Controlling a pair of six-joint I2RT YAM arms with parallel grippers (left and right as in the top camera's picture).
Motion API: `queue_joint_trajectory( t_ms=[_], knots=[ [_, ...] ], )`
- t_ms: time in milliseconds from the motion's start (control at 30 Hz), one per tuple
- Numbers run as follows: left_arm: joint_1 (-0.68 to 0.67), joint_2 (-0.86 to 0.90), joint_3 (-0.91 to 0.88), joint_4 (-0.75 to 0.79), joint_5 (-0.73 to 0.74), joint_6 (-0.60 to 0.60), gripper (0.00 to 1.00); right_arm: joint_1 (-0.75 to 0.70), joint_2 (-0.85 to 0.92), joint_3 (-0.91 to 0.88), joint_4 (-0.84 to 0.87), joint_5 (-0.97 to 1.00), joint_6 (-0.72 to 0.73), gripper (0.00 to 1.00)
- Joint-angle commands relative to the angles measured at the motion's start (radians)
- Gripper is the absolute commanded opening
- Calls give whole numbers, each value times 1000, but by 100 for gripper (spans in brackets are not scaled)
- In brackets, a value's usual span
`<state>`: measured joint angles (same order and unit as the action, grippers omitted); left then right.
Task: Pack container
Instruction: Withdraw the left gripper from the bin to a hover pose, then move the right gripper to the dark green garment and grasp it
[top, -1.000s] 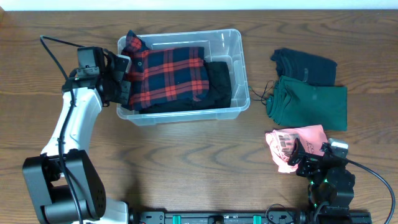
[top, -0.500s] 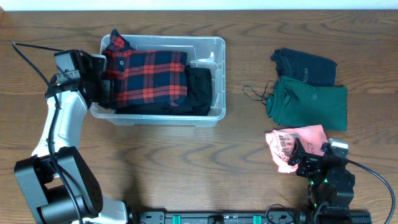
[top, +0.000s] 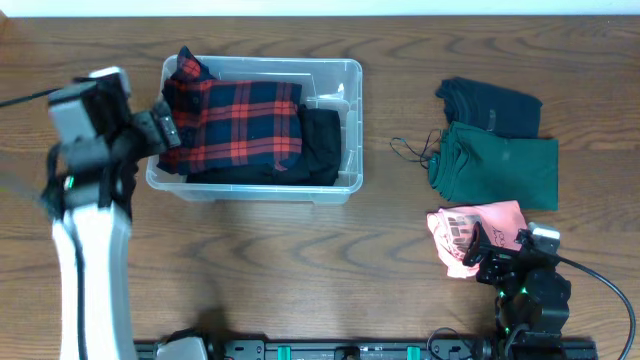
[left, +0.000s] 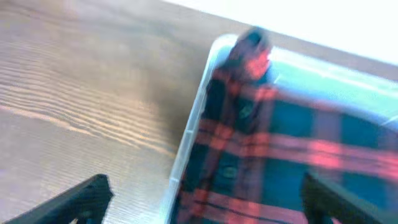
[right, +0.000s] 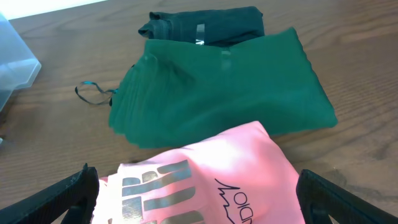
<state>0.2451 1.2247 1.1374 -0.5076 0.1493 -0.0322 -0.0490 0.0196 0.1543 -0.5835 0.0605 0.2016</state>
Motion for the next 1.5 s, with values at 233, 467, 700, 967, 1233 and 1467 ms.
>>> queue_joint_trajectory(
  t_ms=[233,467,700,967,1233,1467],
  knots=[
    [50,-320,-3,-139,-166,-145,98,11,2,0,169,-201,187,99],
    [58,-331,-3,-205,-169,-145,98,11,199,93,302,-267,171,99],
    [58,-303,-3,-211,-169,-145,98,10,725,482,150,-266,6,99],
    [58,-264,-3,-211,-169,-145,98,-39,1233,1031,-205,-199,-89,99],
    [58,-222,-3,-211,-169,-145,98,-278,1458,1152,-253,-248,-207,99],
    [58,-184,-3,-211,-169,-145,98,-475,1568,1151,-277,-312,-261,99]
  ],
)
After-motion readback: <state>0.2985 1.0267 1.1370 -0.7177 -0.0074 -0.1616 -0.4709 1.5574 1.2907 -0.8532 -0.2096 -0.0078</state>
